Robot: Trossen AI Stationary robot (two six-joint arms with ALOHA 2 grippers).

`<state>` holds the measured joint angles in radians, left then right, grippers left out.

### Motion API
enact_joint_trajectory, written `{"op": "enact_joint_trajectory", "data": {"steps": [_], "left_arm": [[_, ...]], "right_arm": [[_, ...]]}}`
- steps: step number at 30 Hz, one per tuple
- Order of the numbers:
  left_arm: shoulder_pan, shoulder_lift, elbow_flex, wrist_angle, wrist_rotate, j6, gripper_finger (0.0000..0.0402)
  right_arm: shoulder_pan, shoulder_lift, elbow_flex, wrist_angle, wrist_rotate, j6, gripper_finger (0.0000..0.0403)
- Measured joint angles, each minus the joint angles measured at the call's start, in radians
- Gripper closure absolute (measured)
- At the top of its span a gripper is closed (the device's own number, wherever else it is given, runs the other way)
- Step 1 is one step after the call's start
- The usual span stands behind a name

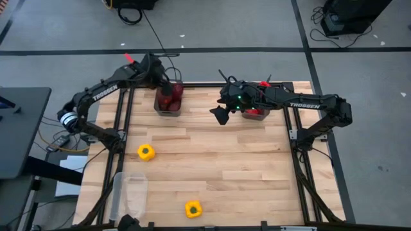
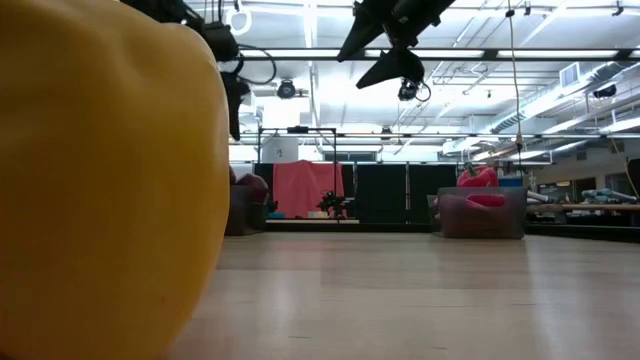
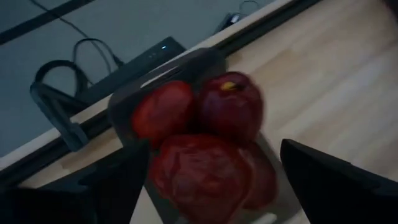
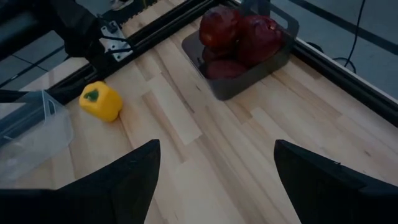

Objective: Sort produce into baskets
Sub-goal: Put the middle left yellow bell pepper into the transparent bin

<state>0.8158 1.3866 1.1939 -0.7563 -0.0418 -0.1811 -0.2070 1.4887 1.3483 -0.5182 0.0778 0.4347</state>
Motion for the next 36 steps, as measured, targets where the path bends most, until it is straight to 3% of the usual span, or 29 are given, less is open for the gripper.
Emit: {"op": "enact_joint_trajectory", "data": {"steps": [7, 13, 20, 23, 29, 36], "left_arm": [[-0.081, -0.109, 0.029, -0.025, 0.022, -0.005, 0.004], [-0.233, -0.274, 0.029, -0.043, -0.01, -0.08, 0.0069], [-0.568, -0.403, -0.007, -0.298, -0.114, -0.352, 0.0091], [-0.746, -0.442, -0.078, -0.312, -0.12, -0.497, 0.0092], [-1.007, -0.422, -0.185, -0.382, -0.126, -0.636, 0.0079], [-1.074, -0.379, -0.307, -0.411, -0.134, -0.703, 0.0018]], "right_arm": [[0.001, 0.0, 0.0, -0.012, -0.023, -0.029, 0.008], [0.021, 0.0, -0.028, -0.02, -0.074, -0.045, 0.008], [0.069, 0.0, -0.092, 0.12, -0.097, -0.038, 0.008], [0.098, 0.0, -0.103, 0.16, -0.077, -0.011, 0.008], [0.174, 0.0, -0.11, 0.217, -0.007, 0.062, 0.008], [0.264, 0.0, -0.112, 0.277, 0.114, 0.177, 0.008]]}}
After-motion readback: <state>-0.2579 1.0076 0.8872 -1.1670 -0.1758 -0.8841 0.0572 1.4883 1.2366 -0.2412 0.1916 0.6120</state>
